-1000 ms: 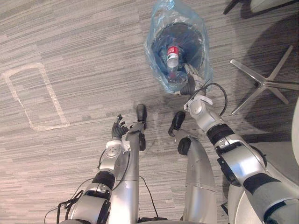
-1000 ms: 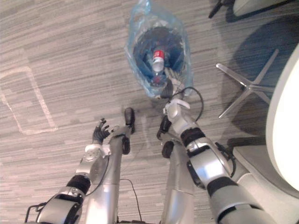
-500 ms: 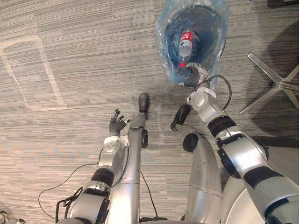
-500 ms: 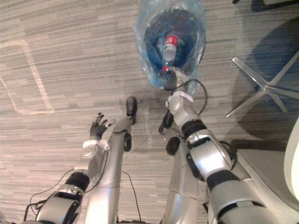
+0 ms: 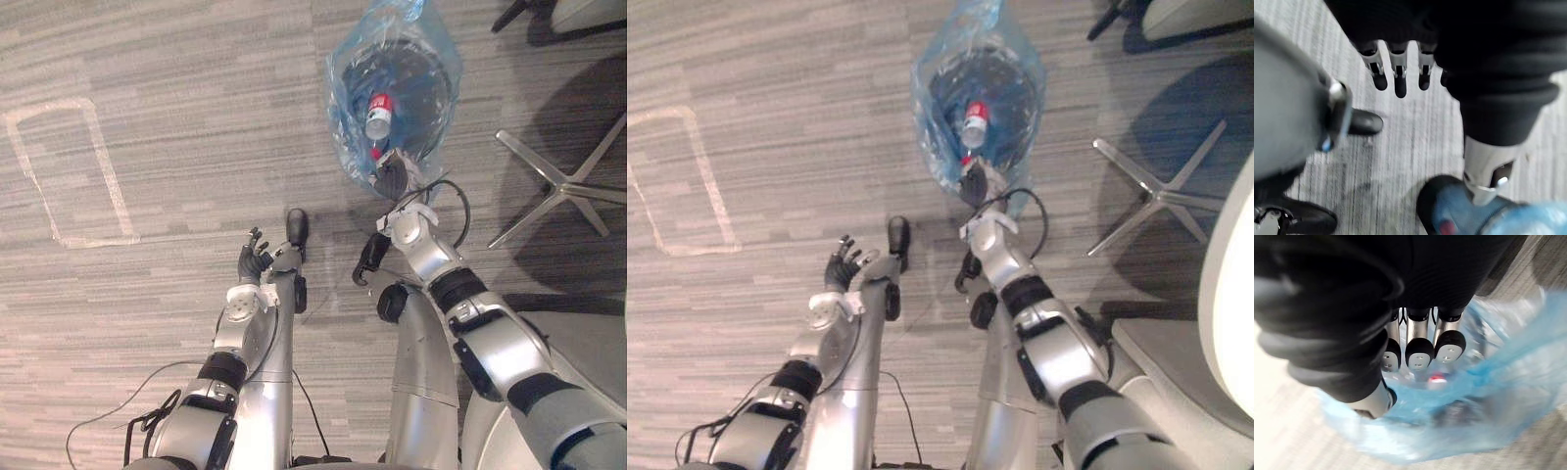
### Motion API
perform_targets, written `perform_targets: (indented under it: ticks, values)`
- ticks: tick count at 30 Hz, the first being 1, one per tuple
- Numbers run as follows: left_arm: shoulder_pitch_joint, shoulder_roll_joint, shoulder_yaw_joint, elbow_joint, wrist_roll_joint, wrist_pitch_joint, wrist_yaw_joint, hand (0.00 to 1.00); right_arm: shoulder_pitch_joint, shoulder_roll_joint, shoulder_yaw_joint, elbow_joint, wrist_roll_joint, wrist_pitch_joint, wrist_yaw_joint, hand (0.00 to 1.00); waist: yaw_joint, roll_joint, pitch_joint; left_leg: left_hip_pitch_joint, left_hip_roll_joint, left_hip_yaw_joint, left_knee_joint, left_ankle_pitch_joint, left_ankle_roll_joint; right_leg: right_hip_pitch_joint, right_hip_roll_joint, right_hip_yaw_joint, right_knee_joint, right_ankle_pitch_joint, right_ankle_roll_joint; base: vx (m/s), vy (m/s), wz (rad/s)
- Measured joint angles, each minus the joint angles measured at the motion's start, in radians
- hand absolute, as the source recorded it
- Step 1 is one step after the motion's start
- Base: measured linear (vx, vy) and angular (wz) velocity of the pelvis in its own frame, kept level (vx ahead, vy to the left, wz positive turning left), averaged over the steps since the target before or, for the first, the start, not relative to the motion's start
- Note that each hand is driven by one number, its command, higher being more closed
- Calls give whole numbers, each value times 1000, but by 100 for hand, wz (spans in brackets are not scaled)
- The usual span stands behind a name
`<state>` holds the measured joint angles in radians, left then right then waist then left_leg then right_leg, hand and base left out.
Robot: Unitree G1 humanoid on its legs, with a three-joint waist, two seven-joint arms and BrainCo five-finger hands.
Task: Gather rubbish on tea table into small bin, then transfer packed bag to large trash can.
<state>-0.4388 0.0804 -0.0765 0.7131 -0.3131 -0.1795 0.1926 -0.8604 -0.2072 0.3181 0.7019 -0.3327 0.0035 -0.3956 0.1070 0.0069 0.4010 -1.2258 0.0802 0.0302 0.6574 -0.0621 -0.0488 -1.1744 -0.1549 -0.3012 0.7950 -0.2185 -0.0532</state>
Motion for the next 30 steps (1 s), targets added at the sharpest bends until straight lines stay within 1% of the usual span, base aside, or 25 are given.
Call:
perform_targets:
  ticks: [1,2,5,8,10,11,12,13,14,16,17,20,22,25,26,28,30]
  values:
    - [6,-1,1,-2,4,2,0,0,16,6,-1,-17,4,0,0,100,-1,0,0,12,1,1,-1,0,0,11,0,0,-2,1,-1,-37,-33,0]
    - [19,-2,2,-10,17,9,0,0,50,12,-1,-60,21,0,0,100,-2,0,0,45,2,2,-11,0,0,45,5,-1,-14,3,-5,-25,-31,-4]
    - [55,-7,20,-14,39,22,0,0,137,32,-4,-168,28,-4,1,100,-4,-2,-1,132,13,3,-33,-1,-1,139,22,-4,-56,16,-15,-4,-26,-7]
    - [98,-12,22,-13,58,35,-1,0,226,58,-1,-274,30,-13,7,100,-9,-4,-2,241,19,7,-76,-2,-3,251,37,-6,-113,18,-4,23,-10,-6]
    - [135,-16,26,-12,78,40,-3,0,285,81,0,-335,40,-24,20,100,-14,-12,-8,315,24,20,-107,-2,-4,322,48,-1,-154,24,2,39,-3,-10]
    - [157,-16,30,-6,82,41,-3,0,314,92,1,-358,44,-30,28,100,-17,-21,-15,357,29,26,-130,-1,-4,361,56,2,-184,31,9,53,-8,-20]
    - [179,-16,44,7,97,42,-5,0,342,101,8,-374,53,-35,37,100,-18,-39,-30,396,34,38,-153,-1,-5,397,65,10,-212,39,9,78,-10,-25]
    - [198,-16,50,25,100,48,-7,0,368,116,12,-380,59,-42,46,100,-22,-54,-46,436,36,47,-175,1,-7,432,71,16,-243,48,11,80,-9,-20]
    - [204,-16,50,34,104,54,-7,0,379,121,12,-380,59,-44,49,100,-25,-57,-54,451,36,48,-187,2,-8,449,75,16,-260,53,11,90,-2,-14]
    - [225,-16,48,70,122,61,-24,0,425,128,9,-379,59,-44,69,100,-26,-72,-97,507,40,61,-232,11,-16,504,88,25,-320,73,15,96,10,-12]
    - [227,-16,48,80,126,61,-25,0,433,128,8,-378,59,-45,74,100,-26,-76,-103,524,39,67,-246,13,-15,520,90,29,-334,78,16,82,10,-13]
    - [213,-17,47,144,142,62,-33,0,445,133,-1,-338,59,-56,91,100,-34,-76,-121,579,33,77,-291,25,-14,570,92,35,-381,99,11,101,12,-4]
    - [204,-17,47,164,153,62,-40,0,436,139,-4,-302,59,-59,95,100,-37,-76,-121,583,32,78,-295,25,-15,574,92,35,-384,100,10,61,-9,0]
    - [179,-15,48,199,156,63,-39,0,407,164,-25,-204,57,-62,96,100,-38,-76,-121,577,32,78,-296,25,-15,566,93,36,-382,101,9,28,-16,-1]
    - [172,-18,48,204,156,62,-39,0,390,167,-35,-160,55,-61,94,0,-38,-76,-121,571,32,78,-294,25,-15,559,93,36,-382,101,8,0,0,0]
    - [159,-18,48,207,156,61,-38,0,368,167,-35,-121,27,-58,84,0,-37,-74,-119,548,35,75,-286,25,-15,542,95,35,-381,104,4,0,0,0]
    - [133,-23,51,219,156,61,-36,0,322,166,-36,-59,2,-41,69,0,-36,-71,-117,508,40,71,-268,25,-15,508,99,32,-376,109,2,0,0,0]
